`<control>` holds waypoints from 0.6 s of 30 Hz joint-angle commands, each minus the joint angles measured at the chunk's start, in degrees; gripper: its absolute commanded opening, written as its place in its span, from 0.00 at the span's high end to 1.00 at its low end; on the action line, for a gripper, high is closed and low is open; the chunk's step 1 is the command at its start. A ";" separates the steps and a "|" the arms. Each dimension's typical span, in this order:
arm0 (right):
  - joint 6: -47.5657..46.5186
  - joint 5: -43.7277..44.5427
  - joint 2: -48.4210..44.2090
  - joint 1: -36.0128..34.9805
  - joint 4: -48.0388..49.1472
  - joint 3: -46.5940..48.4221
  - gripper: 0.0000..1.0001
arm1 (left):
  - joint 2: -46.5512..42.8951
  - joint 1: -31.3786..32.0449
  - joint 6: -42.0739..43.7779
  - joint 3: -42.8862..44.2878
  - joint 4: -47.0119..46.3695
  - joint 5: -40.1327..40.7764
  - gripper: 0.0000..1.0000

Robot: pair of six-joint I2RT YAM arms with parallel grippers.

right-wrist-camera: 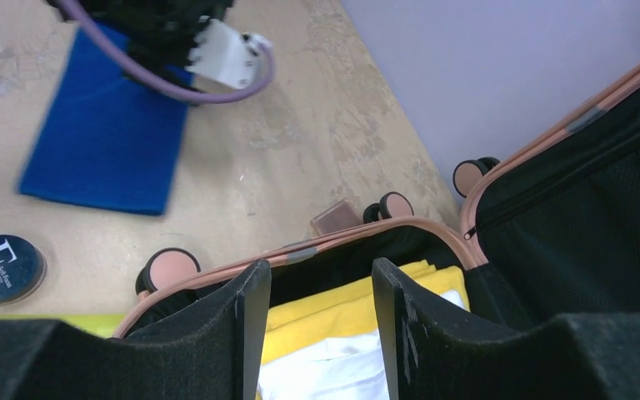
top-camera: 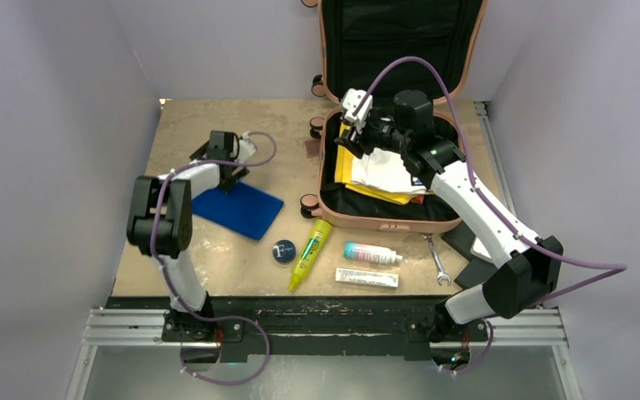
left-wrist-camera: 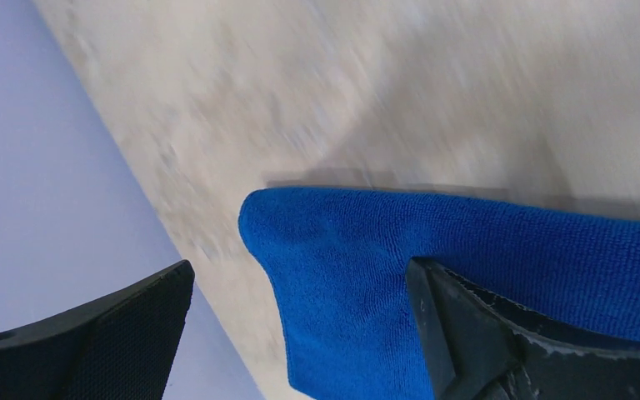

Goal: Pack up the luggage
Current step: Move the clothes to the center of the board.

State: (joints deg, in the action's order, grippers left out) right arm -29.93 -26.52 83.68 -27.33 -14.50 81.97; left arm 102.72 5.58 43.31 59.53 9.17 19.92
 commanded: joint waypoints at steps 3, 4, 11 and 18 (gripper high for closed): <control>0.09 -0.29 -2.69 -0.25 3.15 -1.56 0.46 | 11.08 0.05 -10.83 14.94 -4.08 -1.14 0.01; -0.29 -0.61 -2.60 -0.25 3.30 -1.86 0.46 | 10.52 0.04 -11.32 16.35 -3.53 -1.70 0.01; 0.39 -4.96 -1.75 -0.22 6.22 -4.00 0.45 | 1.85 -7.23 -19.39 20.32 5.36 -12.43 0.01; 2.35 -8.02 3.79 -1.95 6.98 -0.94 0.46 | 4.05 -25.36 -25.27 19.40 11.87 -32.41 0.01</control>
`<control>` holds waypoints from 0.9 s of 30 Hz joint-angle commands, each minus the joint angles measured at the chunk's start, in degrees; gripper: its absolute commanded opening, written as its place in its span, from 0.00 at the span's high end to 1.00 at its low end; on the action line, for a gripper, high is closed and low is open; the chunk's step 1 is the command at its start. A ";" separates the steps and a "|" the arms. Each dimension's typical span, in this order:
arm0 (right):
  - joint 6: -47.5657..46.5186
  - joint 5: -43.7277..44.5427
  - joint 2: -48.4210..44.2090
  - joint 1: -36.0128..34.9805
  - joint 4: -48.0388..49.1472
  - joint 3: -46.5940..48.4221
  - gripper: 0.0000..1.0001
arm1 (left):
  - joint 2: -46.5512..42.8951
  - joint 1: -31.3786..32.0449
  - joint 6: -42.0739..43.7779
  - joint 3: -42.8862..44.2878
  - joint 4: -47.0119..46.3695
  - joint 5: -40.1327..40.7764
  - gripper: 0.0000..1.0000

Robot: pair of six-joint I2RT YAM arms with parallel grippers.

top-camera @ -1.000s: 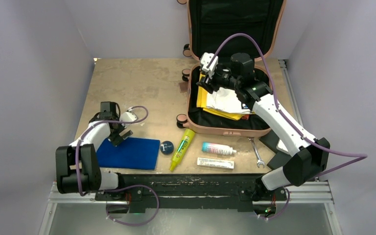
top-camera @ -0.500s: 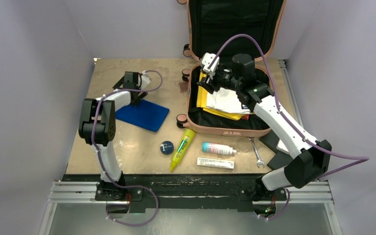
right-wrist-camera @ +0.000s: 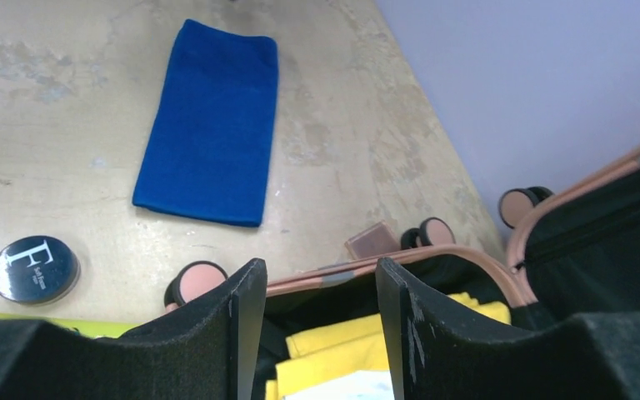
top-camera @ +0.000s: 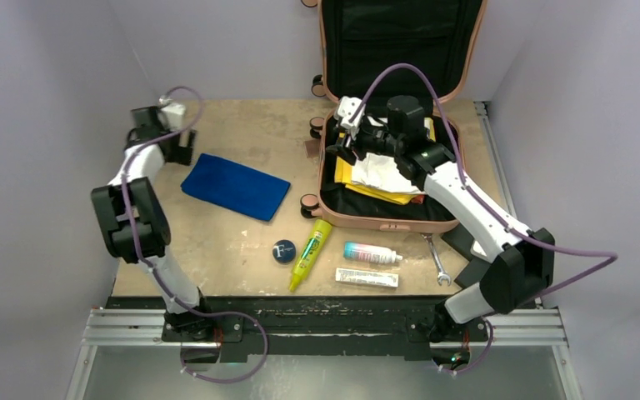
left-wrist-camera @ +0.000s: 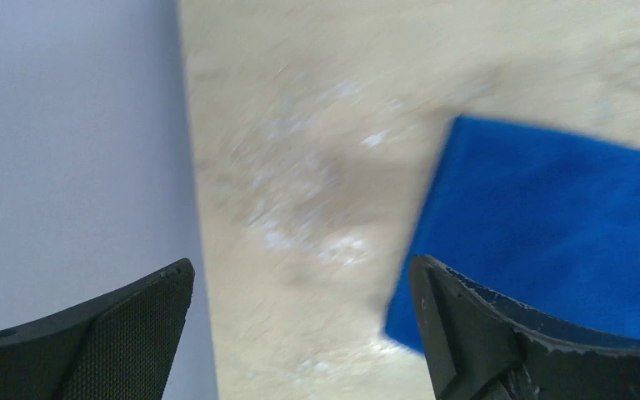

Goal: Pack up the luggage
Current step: Move the clothes to the center of the board.

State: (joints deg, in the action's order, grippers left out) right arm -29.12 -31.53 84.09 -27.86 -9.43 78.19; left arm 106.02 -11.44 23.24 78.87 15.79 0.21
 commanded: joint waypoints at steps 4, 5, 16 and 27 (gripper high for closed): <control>1.88 -2.14 7.16 -3.77 1.65 5.47 0.46 | 7.87 -15.05 -6.12 4.29 10.06 -25.12 0.01; 1.88 -1.66 8.12 -4.58 1.38 6.15 0.46 | 11.02 -16.25 -6.26 6.44 12.14 -28.71 0.02; 1.60 2.47 10.07 -8.80 0.99 7.16 0.46 | 21.17 -19.69 -7.24 14.40 20.11 -45.15 0.03; -7.38 6.57 23.07 -16.75 -1.97 17.33 0.46 | 16.46 -19.32 -6.67 4.11 17.48 -45.39 0.04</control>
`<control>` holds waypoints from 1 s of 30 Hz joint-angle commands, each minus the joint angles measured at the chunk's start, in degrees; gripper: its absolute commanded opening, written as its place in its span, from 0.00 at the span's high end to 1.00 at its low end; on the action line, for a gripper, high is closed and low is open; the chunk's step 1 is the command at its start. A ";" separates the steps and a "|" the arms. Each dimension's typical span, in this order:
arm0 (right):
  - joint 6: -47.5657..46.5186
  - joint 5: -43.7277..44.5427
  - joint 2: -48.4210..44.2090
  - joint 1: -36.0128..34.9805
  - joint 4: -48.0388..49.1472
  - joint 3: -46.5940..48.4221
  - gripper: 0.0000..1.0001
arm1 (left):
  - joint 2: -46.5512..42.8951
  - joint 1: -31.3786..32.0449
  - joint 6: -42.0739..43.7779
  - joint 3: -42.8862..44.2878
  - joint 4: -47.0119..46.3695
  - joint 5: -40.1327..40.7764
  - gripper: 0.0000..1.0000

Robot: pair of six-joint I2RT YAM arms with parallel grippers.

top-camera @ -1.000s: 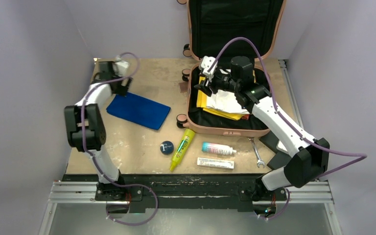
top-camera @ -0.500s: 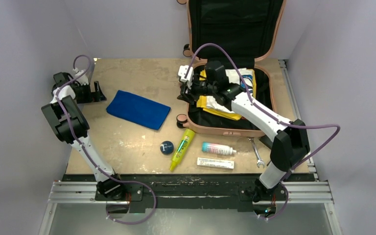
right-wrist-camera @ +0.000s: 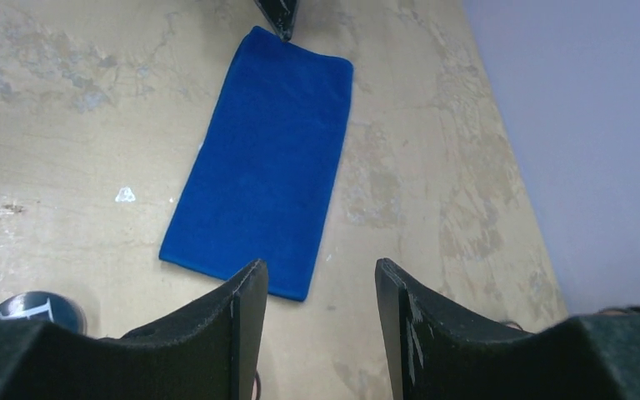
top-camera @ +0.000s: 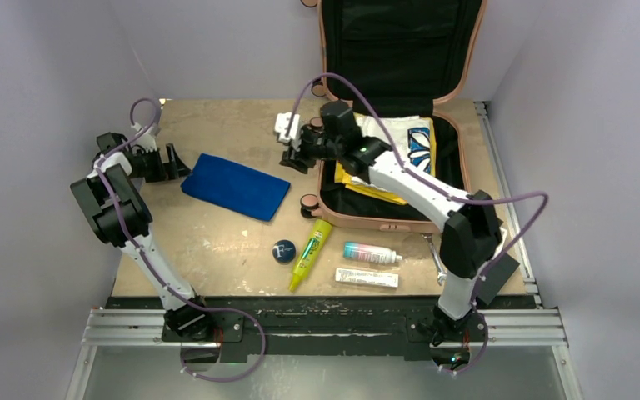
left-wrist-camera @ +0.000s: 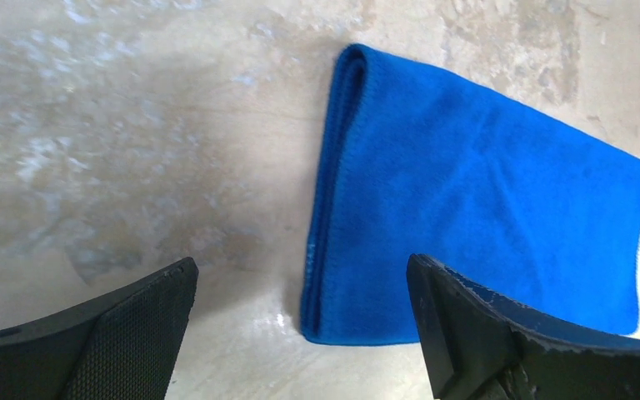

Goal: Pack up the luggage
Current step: Move the clothes to the center of the board, then pick up the clothes at the center of the board.

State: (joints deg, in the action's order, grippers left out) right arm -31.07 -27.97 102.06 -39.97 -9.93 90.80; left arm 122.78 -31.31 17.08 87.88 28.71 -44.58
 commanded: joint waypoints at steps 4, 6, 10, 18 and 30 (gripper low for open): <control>-10.38 8.44 13.39 -8.98 -0.10 9.30 0.43 | -0.94 0.91 -1.01 -6.57 5.33 -2.81 0.04; -11.26 8.34 17.29 -10.10 -0.02 12.43 0.42 | -1.58 1.11 -0.62 -8.07 5.58 -2.43 0.04; -10.89 7.95 24.35 -12.43 0.70 18.74 0.40 | -4.99 0.98 -2.04 -11.77 2.46 -1.60 0.03; -10.89 16.53 35.92 -19.40 5.71 26.50 0.39 | -9.75 0.53 -5.50 -14.91 -0.65 -2.20 0.03; -10.38 25.45 47.78 -23.14 14.03 37.39 0.29 | -15.47 -5.11 -8.50 -17.26 -4.44 -3.12 0.01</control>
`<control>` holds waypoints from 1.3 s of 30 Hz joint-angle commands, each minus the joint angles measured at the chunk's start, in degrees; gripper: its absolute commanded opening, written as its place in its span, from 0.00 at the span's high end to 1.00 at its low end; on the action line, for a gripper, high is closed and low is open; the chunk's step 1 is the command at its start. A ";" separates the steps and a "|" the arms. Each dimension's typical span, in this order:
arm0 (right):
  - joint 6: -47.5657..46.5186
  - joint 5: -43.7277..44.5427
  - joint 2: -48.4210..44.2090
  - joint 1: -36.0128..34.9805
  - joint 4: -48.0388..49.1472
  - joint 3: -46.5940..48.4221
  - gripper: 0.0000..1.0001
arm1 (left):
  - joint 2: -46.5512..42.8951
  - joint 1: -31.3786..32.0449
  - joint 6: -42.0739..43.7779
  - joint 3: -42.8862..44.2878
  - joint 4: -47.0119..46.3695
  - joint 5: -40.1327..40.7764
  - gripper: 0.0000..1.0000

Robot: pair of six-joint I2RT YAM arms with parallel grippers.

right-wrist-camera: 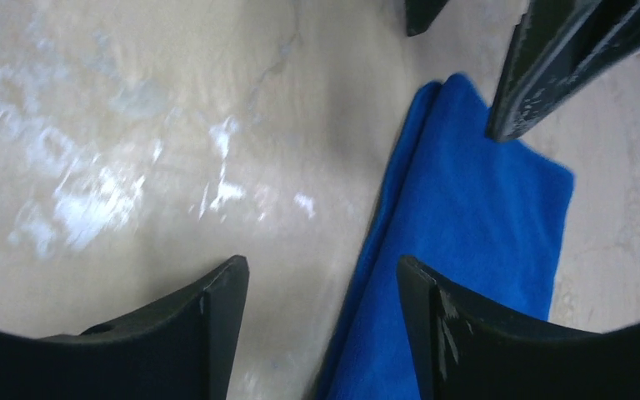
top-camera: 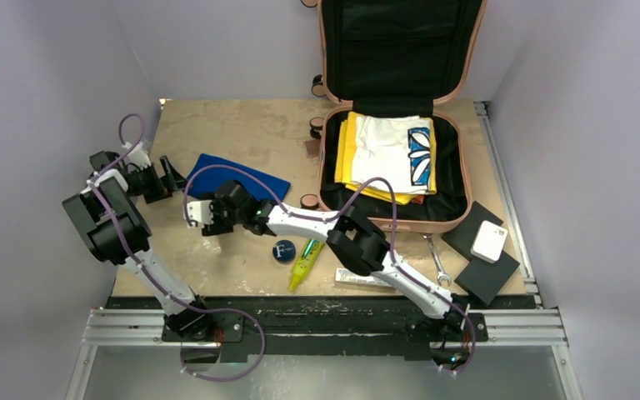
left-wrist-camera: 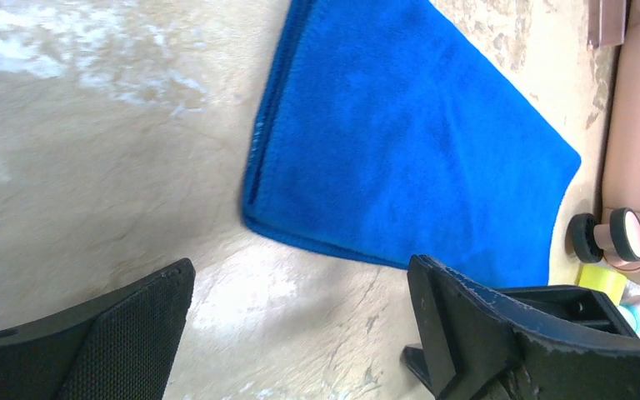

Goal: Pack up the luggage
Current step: Pick up the clothes at the center of the board.

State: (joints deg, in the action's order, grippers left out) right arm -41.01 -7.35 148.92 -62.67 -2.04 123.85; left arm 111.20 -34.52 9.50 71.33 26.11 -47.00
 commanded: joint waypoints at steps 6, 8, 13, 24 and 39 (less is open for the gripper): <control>-2.63 10.73 4.55 -0.94 11.47 6.22 0.25 | -5.36 -3.59 0.52 -1.83 -1.96 -1.29 0.01; -3.61 11.80 5.32 -0.90 12.11 6.36 0.24 | -5.67 -3.79 1.00 -2.11 -1.78 -1.34 0.01; -4.78 10.70 6.10 -0.75 10.21 6.11 0.27 | -6.65 -3.87 1.25 -2.42 -1.97 -1.37 0.01; -0.43 7.98 5.67 2.25 3.03 3.35 0.60 | -8.57 -3.87 1.66 -3.61 -2.29 -1.26 0.01; 3.95 -2.60 -9.63 5.46 -2.82 -12.88 1.00 | -7.33 -1.01 6.36 -5.85 -0.46 0.63 0.01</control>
State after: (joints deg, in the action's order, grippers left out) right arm -40.93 -3.20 147.13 -58.72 1.41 117.45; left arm 105.14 -37.56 12.08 66.59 25.36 -46.74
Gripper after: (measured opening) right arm 0.023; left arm 0.993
